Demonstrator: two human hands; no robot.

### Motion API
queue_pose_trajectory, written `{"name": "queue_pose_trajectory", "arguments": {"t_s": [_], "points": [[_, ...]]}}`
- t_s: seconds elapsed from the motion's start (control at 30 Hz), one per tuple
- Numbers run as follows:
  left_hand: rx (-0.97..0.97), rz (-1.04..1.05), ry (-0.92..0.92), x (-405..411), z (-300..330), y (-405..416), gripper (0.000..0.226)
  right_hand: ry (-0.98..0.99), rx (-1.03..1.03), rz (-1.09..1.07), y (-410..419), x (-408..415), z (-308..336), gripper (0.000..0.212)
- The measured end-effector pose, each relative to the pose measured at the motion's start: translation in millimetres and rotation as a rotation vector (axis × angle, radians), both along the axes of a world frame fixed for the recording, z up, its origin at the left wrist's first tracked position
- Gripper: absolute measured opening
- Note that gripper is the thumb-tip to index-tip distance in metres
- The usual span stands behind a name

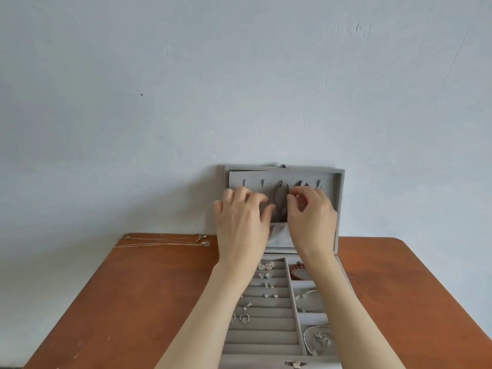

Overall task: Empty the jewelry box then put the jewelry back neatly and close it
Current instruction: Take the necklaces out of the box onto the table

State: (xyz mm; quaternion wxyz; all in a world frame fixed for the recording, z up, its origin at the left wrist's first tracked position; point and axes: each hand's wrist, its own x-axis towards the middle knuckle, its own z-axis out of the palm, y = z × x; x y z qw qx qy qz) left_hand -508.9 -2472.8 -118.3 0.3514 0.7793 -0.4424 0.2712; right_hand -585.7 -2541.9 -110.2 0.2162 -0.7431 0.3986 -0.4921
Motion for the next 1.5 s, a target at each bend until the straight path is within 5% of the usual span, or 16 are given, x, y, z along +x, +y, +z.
{"name": "queue_pose_trajectory", "arguments": {"t_s": [0.37,0.6,0.77,0.93,1.03,1.2,1.3,1.5], "points": [[-0.065,0.187,-0.038,-5,2,-33,0.006,0.089,0.133,0.035,-14,-4,10,0.015],[-0.243,-0.047,-0.108,2,40,-35,0.007,-0.003,0.151,0.103,-13,-5,13,0.013],[-0.330,-0.270,0.060,-4,61,-36,0.009,0.012,0.138,0.109,-14,-4,11,0.016],[-0.347,-0.486,0.586,-5,72,-20,0.005,-0.058,0.142,0.240,-14,-7,14,0.029],[-0.372,-0.584,0.710,-3,82,-4,0.008,-0.092,0.187,0.346,-9,-18,24,0.022],[-0.333,-0.544,0.828,6,88,36,0.010,-0.343,0.547,0.680,3,-43,36,0.019],[-0.246,-0.526,0.932,17,85,64,0.010,-0.259,0.728,0.891,18,-51,31,0.016],[-0.004,-0.406,0.650,47,66,134,0.009,-0.283,1.017,0.972,43,-49,16,0.018]]}}
